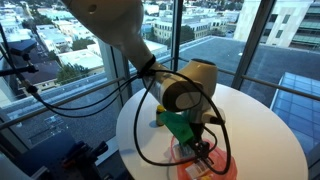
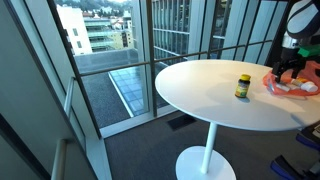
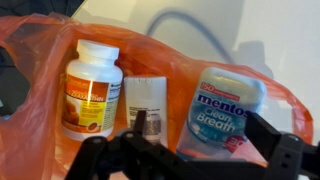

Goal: Take the box out of the plastic and put it next to the yellow bottle

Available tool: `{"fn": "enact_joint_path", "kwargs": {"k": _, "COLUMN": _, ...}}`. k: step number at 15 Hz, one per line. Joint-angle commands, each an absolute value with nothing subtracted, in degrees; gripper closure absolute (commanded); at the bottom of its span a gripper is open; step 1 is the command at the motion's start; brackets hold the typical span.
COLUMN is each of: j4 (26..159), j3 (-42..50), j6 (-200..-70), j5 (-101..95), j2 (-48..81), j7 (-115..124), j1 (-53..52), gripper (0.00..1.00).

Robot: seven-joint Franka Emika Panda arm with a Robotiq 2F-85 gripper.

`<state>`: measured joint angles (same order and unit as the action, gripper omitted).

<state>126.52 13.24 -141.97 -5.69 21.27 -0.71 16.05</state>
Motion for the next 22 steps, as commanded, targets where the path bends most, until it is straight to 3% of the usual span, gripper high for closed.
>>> {"fn": "enact_joint_path", "kwargs": {"k": 1, "j4": 125.93, "j3": 12.54, "j6": -144.16, "j5": -3.13, "j2": 22.72, "j7": -1.31, "j1": 16.07, "gripper": 0.00}}
{"fn": "enact_joint_path", "kwargs": {"k": 17, "j4": 129.84, "j3": 11.05, "j6": -154.02, "j5": 4.33, "j2": 23.46, "j7": -1.42, "j1": 16.68, "gripper": 0.00}}
{"fn": "enact_joint_path", "kwargs": {"k": 18, "j4": 129.85, "j3": 11.00, "j6": -154.27, "j5": 4.69, "j2": 23.65, "j7": -1.46, "j1": 16.78, "gripper": 0.25}}
{"fn": "enact_joint_path", "kwargs": {"k": 19, "j4": 129.89, "j3": 11.02, "j6": -154.53, "j5": 4.82, "j2": 23.70, "j7": -1.43, "j1": 16.77, "gripper": 0.26}}
{"fn": "enact_joint_path", "kwargs": {"k": 22, "j4": 130.62, "j3": 11.36, "j6": -154.64, "j5": 4.51, "j2": 22.43, "j7": -1.14, "j1": 16.35, "gripper": 0.51}}
